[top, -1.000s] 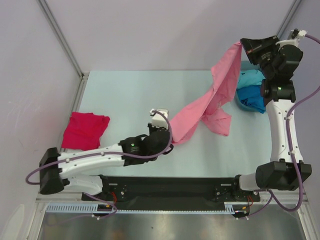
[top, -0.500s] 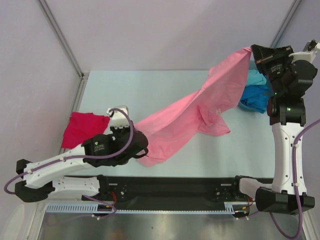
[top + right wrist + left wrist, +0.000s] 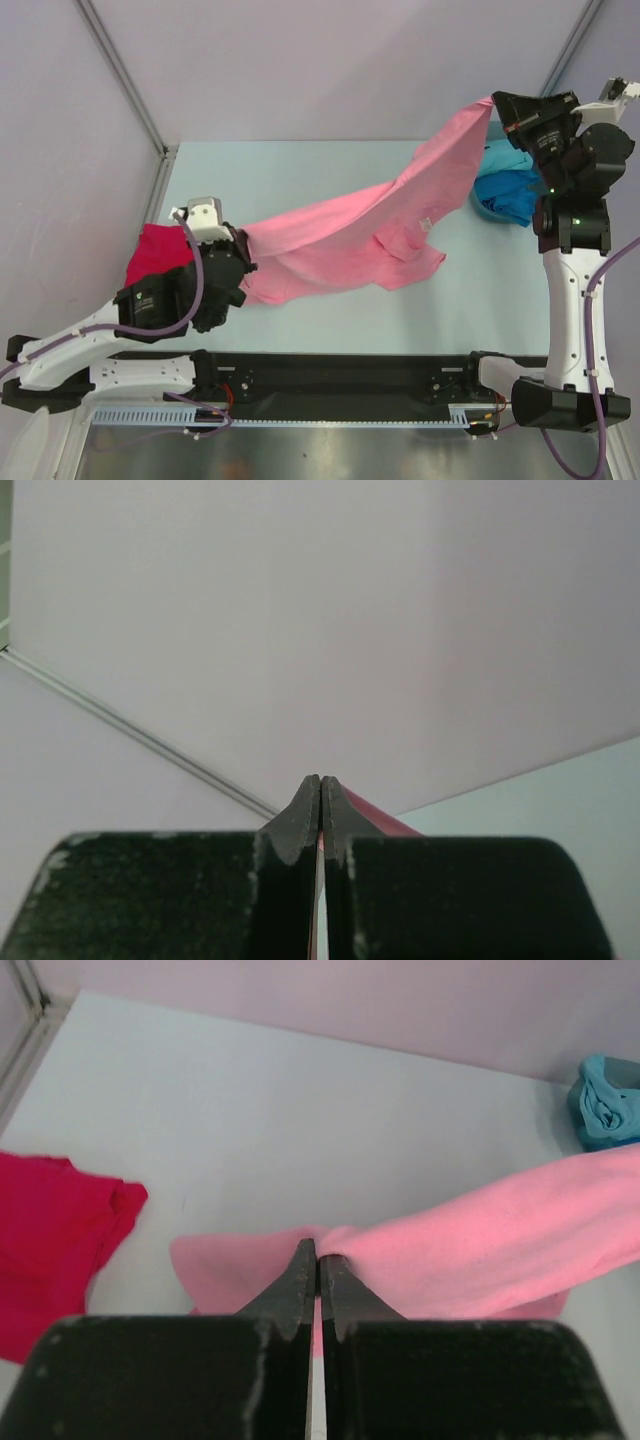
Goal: Fold and stack the t-shirts
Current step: Flatten the tshirt out
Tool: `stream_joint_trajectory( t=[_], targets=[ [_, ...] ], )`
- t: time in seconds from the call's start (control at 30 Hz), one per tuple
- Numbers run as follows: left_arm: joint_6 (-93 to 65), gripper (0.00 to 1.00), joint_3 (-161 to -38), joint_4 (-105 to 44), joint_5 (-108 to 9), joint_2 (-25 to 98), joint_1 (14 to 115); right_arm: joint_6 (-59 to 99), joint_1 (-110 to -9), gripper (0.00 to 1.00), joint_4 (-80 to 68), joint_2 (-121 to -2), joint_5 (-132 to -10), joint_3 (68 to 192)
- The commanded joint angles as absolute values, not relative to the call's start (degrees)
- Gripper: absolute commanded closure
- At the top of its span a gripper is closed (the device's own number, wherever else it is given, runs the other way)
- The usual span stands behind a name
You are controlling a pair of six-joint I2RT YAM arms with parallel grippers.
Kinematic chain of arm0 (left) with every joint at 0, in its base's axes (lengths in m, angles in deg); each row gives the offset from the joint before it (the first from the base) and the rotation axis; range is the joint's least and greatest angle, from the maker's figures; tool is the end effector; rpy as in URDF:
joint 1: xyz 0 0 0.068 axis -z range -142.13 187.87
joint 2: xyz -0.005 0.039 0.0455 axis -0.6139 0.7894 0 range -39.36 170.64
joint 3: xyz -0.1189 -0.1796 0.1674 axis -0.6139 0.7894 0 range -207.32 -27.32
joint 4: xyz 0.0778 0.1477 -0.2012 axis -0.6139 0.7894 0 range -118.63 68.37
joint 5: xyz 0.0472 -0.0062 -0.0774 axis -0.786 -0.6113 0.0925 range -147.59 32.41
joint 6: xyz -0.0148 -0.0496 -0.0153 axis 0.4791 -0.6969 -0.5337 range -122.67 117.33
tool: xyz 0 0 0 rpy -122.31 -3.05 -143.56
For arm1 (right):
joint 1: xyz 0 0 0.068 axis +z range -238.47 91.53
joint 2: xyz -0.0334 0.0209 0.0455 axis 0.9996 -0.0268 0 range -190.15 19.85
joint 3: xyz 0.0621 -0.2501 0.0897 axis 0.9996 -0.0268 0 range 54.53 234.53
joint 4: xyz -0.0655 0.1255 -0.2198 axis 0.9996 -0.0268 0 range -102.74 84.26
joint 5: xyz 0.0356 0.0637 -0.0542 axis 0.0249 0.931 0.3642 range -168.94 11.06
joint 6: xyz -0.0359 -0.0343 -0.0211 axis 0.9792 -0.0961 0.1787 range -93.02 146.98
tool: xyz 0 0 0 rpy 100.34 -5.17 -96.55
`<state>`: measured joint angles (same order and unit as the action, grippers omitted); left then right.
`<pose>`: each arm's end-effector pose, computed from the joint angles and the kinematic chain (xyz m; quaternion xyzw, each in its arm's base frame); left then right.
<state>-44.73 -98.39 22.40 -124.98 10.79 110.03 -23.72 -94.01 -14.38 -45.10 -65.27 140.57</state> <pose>0.0724 -0.1175 0.4157 -0.0803 0.7681 -0.0876 0.6292 0.2211 -0.0129 0.5202 0.2113 0.5921 0.3660 0.6861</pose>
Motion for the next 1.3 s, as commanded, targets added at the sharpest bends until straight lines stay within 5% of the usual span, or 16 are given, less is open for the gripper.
stream_joint_trajectory(
  t=[0.0,0.2,0.47,0.7,1.27],
  targets=[
    [-21.99,1.0,-96.75,1.02,-127.02,6.96,110.47,-21.28,-93.74,1.0,-6.79,-43.08,-59.88,142.49],
    [-1.48,1.0,-98.78,-14.99,-121.07,4.33,110.38,-13.9,-91.64,1.0,-12.75,-39.31,-60.65,146.03],
    [5.15,1.0,-98.87,-19.49,-117.44,0.72,110.65,-7.13,-87.6,1.0,-23.63,-23.83,-68.11,136.95],
    [4.8,1.0,-98.34,-17.91,-118.14,-0.86,111.88,0.79,-81.0,1.0,-32.37,-29.98,-73.4,161.74],
    [13.67,1.0,-95.42,-35.49,-123.51,5.98,105.46,-1.93,-80.99,1.0,-26.22,-37.61,-74.9,152.16]
  ],
)
